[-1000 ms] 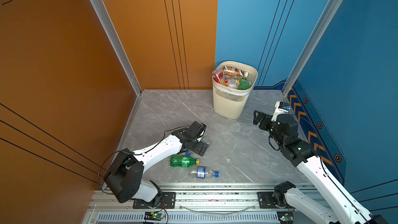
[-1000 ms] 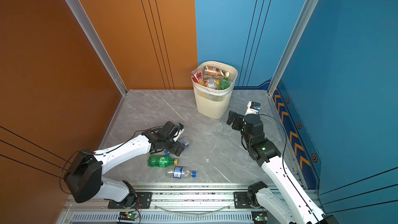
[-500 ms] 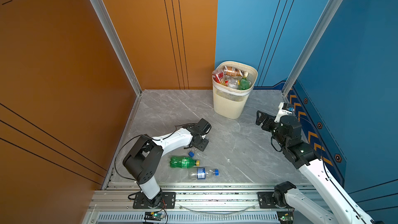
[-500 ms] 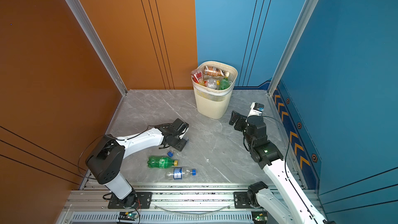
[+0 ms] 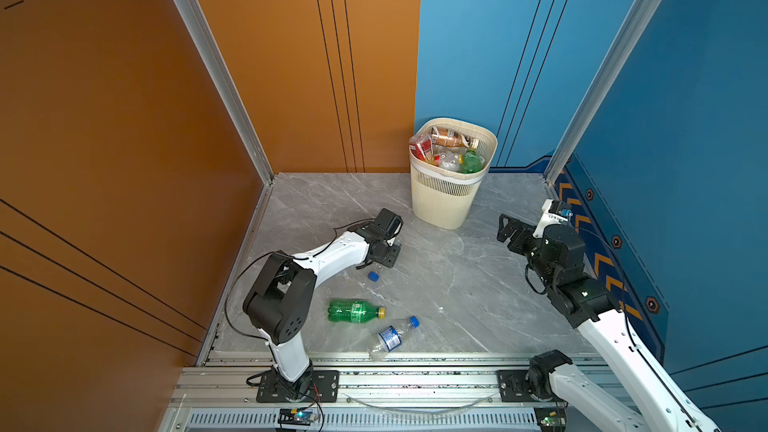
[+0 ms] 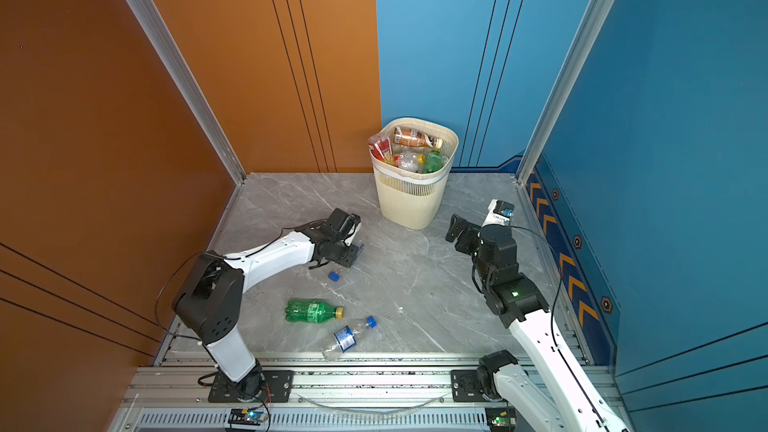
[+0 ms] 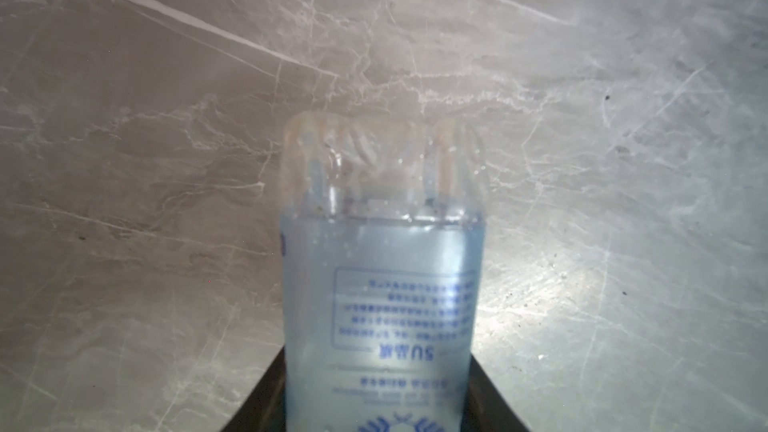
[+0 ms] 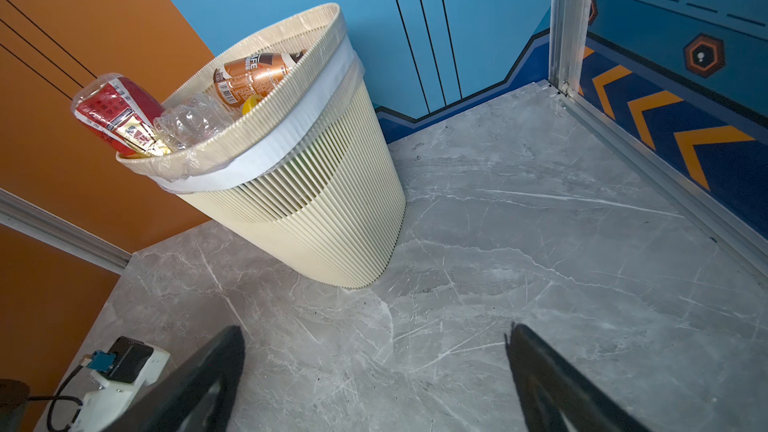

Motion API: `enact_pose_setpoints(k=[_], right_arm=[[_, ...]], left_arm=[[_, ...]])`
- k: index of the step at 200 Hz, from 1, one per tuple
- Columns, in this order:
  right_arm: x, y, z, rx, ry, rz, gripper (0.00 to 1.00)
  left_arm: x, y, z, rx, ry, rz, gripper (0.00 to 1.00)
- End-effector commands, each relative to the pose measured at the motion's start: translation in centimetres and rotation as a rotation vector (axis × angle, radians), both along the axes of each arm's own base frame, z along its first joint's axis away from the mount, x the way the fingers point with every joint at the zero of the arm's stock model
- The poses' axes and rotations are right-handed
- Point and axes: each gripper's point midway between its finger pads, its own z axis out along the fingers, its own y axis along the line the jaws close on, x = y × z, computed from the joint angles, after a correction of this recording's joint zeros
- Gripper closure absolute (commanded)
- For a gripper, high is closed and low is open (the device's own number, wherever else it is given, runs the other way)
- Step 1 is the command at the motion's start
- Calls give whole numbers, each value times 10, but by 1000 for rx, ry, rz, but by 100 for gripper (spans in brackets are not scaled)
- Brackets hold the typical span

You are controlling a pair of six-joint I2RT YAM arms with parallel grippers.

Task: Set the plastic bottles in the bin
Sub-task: 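Lift the water bottle with the left gripper and carry it over the basket, then open the left gripper to drop the water bottle into the basket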

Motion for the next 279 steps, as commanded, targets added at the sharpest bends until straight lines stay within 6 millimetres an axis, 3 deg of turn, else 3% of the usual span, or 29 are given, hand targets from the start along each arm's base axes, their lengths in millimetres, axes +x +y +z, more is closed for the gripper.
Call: enact_pose_setpoints(k=[1, 41, 79, 113, 136, 175, 215, 247, 279], right_arm=[[-3, -5, -11, 5, 30, -18, 0], [-1, -4, -14, 14, 36, -15, 0], [-2, -4, -16, 26, 37, -11, 0], [-7, -4, -15, 34, 35, -8, 0], [-12, -6, -18, 39, 41, -10, 0], [-20, -8, -21, 52, 46, -13, 0], [-27, -9, -28, 73, 60, -10, 0], [-30, -7, -34, 92, 72, -1, 0], [-32, -9, -33, 88, 69, -1, 0]], left_arm=[[10, -16, 61, -146, -112, 5, 57], [4, -42, 155, -333, -260, -43, 58], [-3, -82, 240, -492, -403, -128, 58], [6, -118, 302, -643, -500, -183, 58], [20, -144, 331, -720, -537, -209, 58], [47, -189, 365, -849, -548, -241, 57], [86, -219, 369, -923, -520, -218, 57], [107, -225, 380, -1025, -546, -182, 57], [127, -221, 366, -1028, -544, -126, 57]])
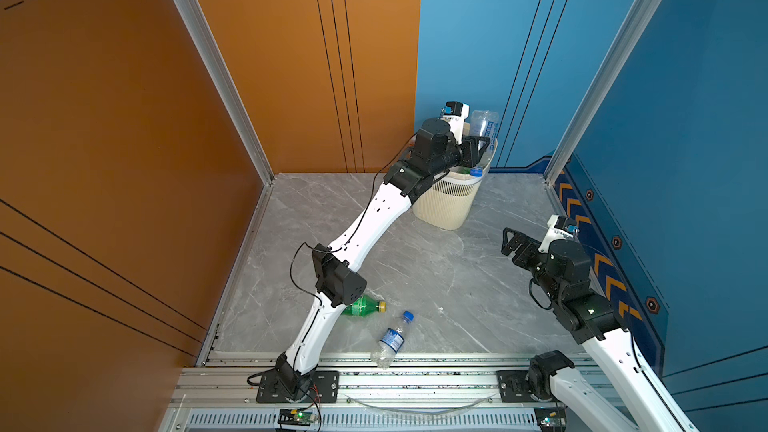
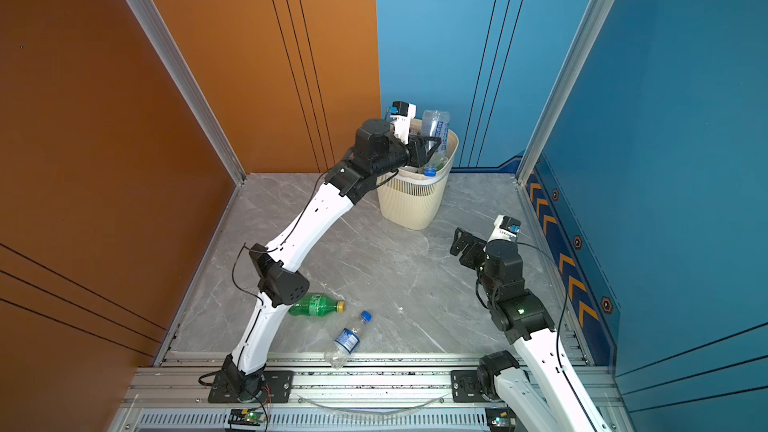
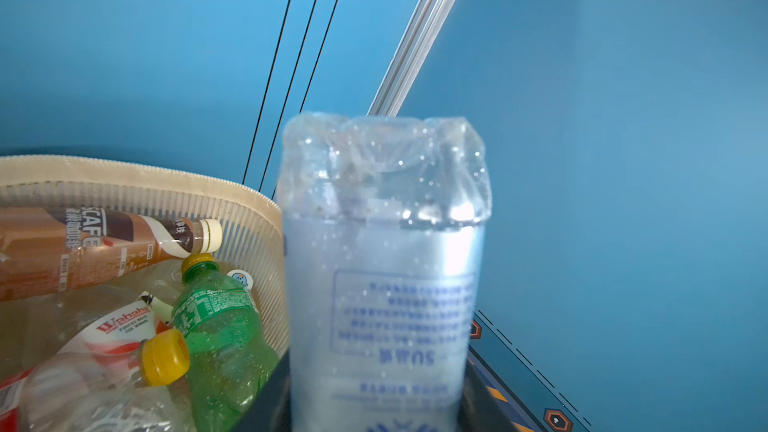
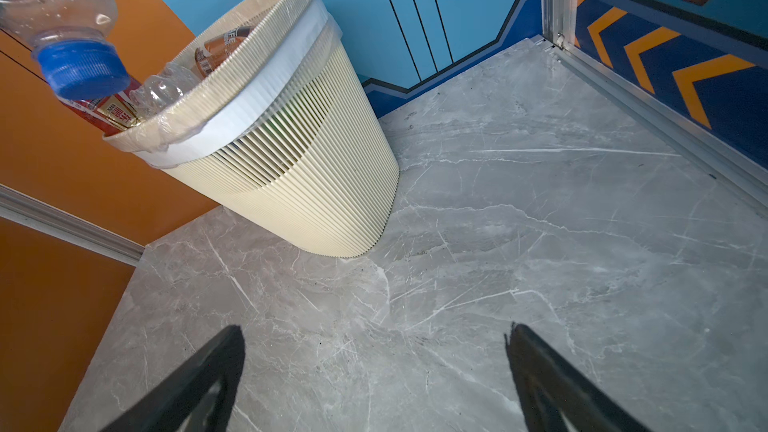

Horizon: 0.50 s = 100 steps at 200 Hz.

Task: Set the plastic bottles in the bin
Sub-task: 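Open the left gripper to drop the water bottle into the basket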

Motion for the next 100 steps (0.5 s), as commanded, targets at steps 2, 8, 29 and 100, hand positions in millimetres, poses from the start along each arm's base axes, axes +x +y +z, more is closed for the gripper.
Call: enact_pose_setpoints(k=[2, 8, 29, 100], right_arm=[[-6, -1, -6, 9, 22, 3, 0], [-7, -2, -6, 7, 21, 1, 0], [-9, -4, -5, 3, 17, -5, 0], [-8, -6, -8, 3, 26, -10, 0]], left_arm=[[11, 11, 15, -69, -7, 25, 57], [14, 12, 12, -68, 0, 33, 57], [24, 14, 3, -64, 11, 58, 57], [41, 22, -21, -59, 98, 89, 2]])
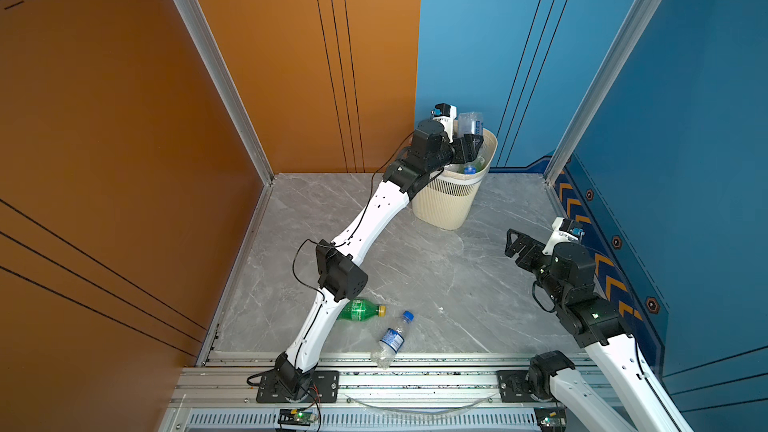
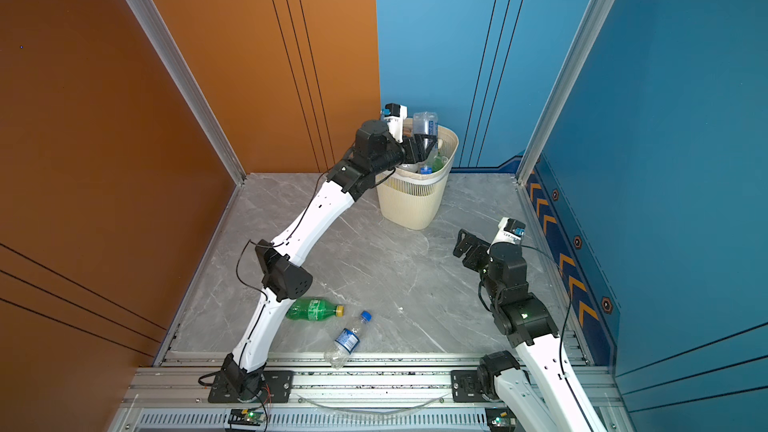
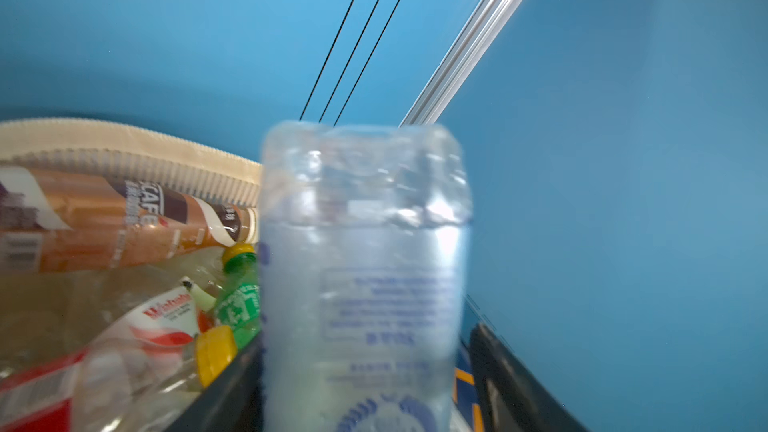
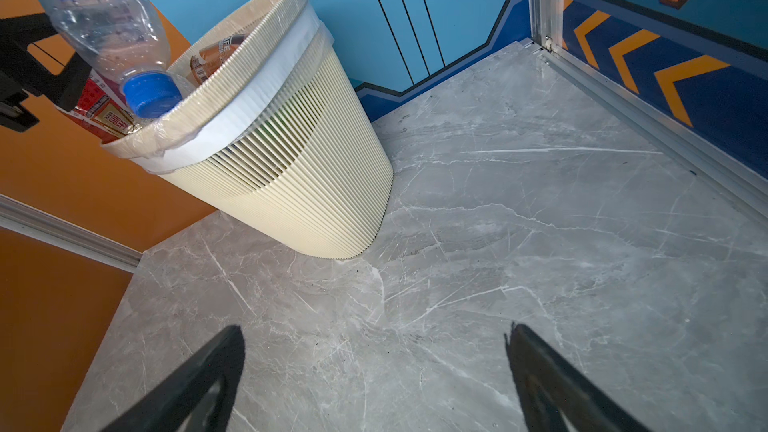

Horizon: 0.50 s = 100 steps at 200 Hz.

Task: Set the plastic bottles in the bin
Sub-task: 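Open the left gripper to drop the water bottle into the basket, then withdraw the left gripper while the right gripper reaches toward the blue-capped bottle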

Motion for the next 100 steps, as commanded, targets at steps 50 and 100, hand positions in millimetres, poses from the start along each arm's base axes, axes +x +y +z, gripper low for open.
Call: enact_pose_setpoints(k=[50, 100], right_arm=[[1, 1, -12, 8, 35, 9, 0], [4, 7, -20, 12, 66, 34, 0]], left_arm=[[-20, 23, 50, -48, -35, -22, 2], [-76, 43, 84, 28, -112, -92, 2]])
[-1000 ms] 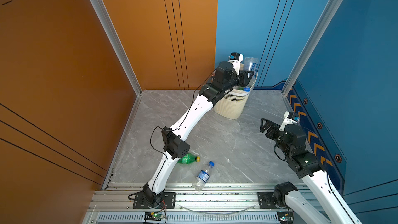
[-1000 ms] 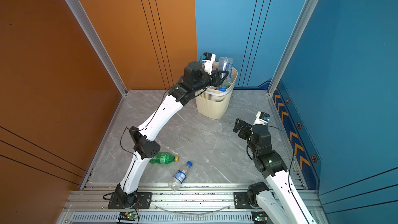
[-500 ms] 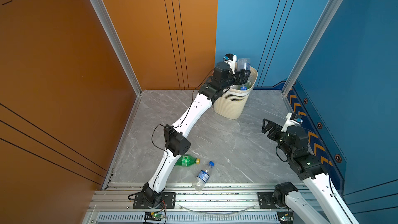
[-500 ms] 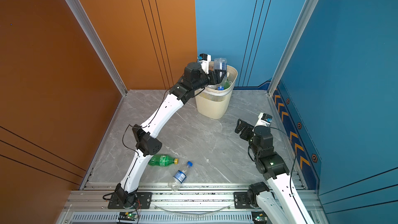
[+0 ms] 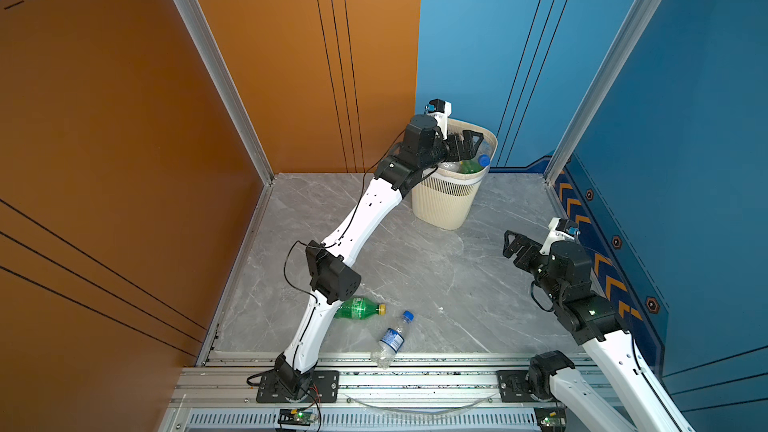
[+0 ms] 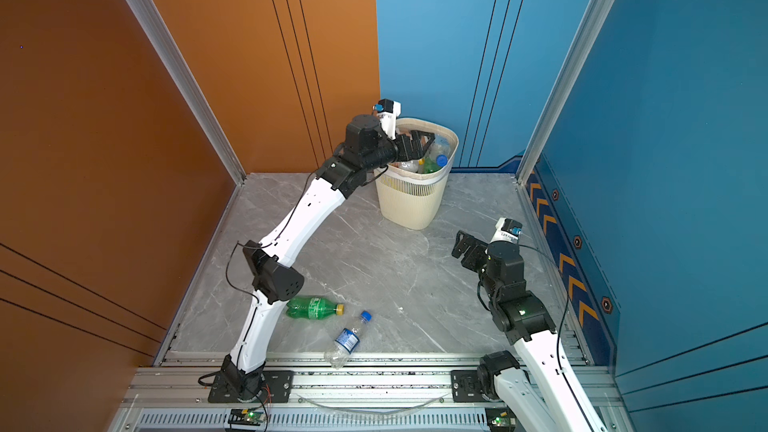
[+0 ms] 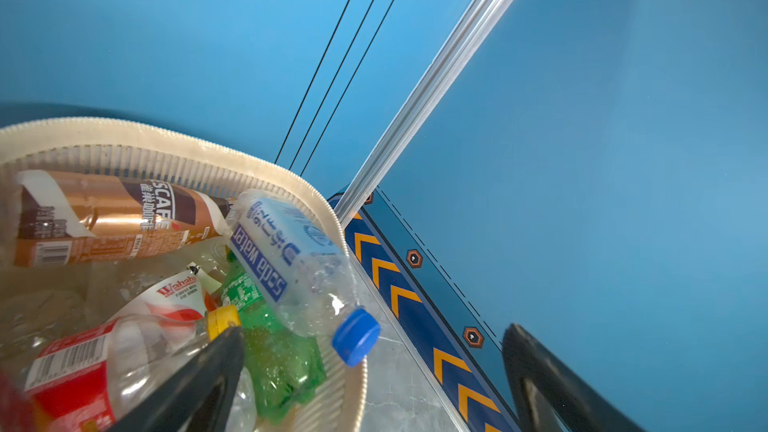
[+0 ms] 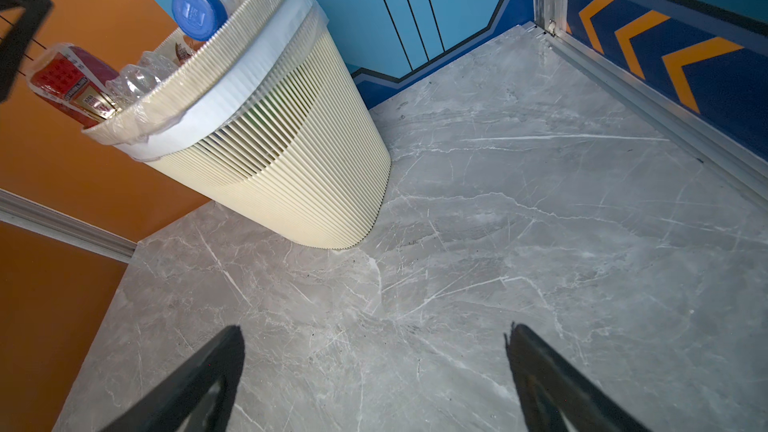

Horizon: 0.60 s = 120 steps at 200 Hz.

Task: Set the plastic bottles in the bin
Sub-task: 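Withdraw the left gripper while the right gripper reaches toward the blue-capped bottle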

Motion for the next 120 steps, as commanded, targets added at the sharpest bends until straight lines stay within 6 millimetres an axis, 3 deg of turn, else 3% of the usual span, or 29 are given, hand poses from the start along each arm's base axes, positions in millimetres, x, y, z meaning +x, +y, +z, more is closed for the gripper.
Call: enact_pose_setpoints(k=[1, 21, 52, 57, 107, 120], right_arm=[[1, 4, -8, 11, 28, 20, 0], [0, 8, -17, 22, 71, 32, 0], [-3, 25, -33, 60, 148, 82, 0], [-4, 29, -36, 67, 162, 91, 0], [-31, 81, -67, 43, 287, 133, 0], [-46, 102, -73, 53, 312, 161, 0]], left_arm=[[-49, 23, 56, 8, -114, -50, 2], [-67, 49, 44, 86, -123, 10, 2], [-99, 111, -13, 222, -91, 175, 2], [-105, 124, -15, 225, -90, 211, 2], [-165, 241, -147, 354, 144, 461, 3], [-180, 265, -164, 365, 182, 507, 2]])
